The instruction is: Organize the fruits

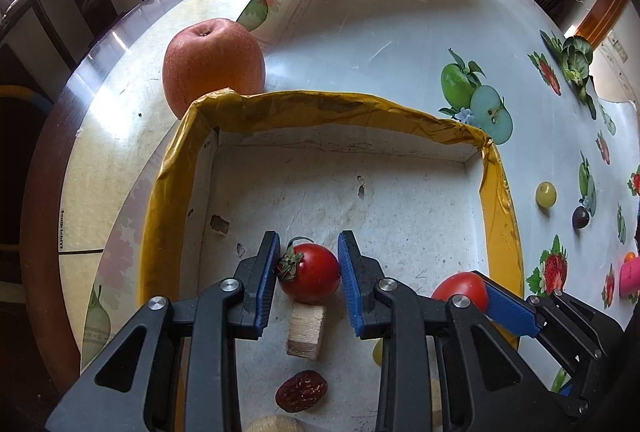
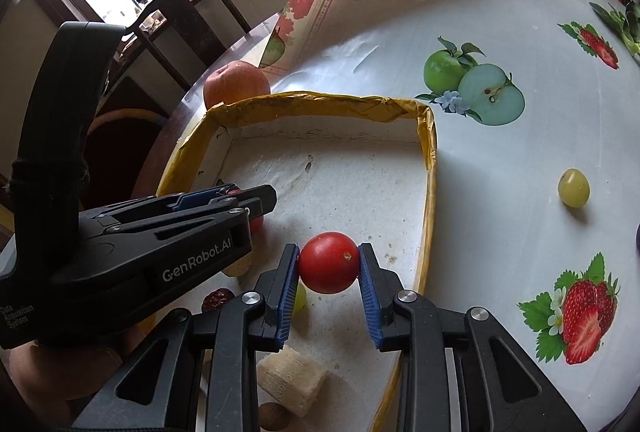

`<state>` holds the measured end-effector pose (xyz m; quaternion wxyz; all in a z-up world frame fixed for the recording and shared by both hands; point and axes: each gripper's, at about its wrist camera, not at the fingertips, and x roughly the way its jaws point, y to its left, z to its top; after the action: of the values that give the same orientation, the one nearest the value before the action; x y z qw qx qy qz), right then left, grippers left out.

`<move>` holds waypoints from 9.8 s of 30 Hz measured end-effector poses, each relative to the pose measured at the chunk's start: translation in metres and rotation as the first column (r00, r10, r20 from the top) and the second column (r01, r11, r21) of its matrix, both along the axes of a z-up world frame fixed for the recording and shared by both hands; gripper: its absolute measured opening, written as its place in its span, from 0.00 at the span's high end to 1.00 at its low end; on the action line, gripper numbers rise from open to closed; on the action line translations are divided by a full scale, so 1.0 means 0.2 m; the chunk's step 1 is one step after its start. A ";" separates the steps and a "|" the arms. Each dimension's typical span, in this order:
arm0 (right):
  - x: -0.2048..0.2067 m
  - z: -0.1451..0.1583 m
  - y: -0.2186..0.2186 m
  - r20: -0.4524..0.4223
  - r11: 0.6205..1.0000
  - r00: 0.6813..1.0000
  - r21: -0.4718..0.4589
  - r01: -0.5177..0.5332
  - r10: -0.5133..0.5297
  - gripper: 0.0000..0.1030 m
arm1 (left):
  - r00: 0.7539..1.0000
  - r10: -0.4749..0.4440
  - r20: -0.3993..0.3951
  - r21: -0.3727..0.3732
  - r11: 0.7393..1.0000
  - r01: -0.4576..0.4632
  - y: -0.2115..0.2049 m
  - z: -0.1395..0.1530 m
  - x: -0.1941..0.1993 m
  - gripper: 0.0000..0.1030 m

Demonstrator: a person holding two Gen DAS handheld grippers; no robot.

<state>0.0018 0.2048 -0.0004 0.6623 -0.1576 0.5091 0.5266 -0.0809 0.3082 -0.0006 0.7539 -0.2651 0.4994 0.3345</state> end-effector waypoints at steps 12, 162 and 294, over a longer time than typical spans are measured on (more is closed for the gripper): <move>-0.06 0.00 0.02 0.079 0.998 0.996 -0.034 -0.046 0.049 0.70 | 0.999 0.026 -0.024 0.031 0.999 -0.025 0.01 0.02 -0.02 0.57; -0.17 0.51 -0.72 0.038 0.978 0.990 0.162 0.128 -0.136 0.84 | 0.986 -0.081 0.144 0.055 0.996 0.073 -0.57 0.41 -0.28 0.78; -0.52 0.53 -0.59 0.271 0.889 0.861 0.038 -0.457 0.431 0.16 | 0.991 -0.097 0.097 0.270 0.960 0.067 -0.83 0.63 -0.74 0.20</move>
<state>-0.1014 0.0870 0.1058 0.5900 -0.3035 0.3424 0.6652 -0.2292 0.1426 0.1263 0.8221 -0.1583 0.4185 0.3522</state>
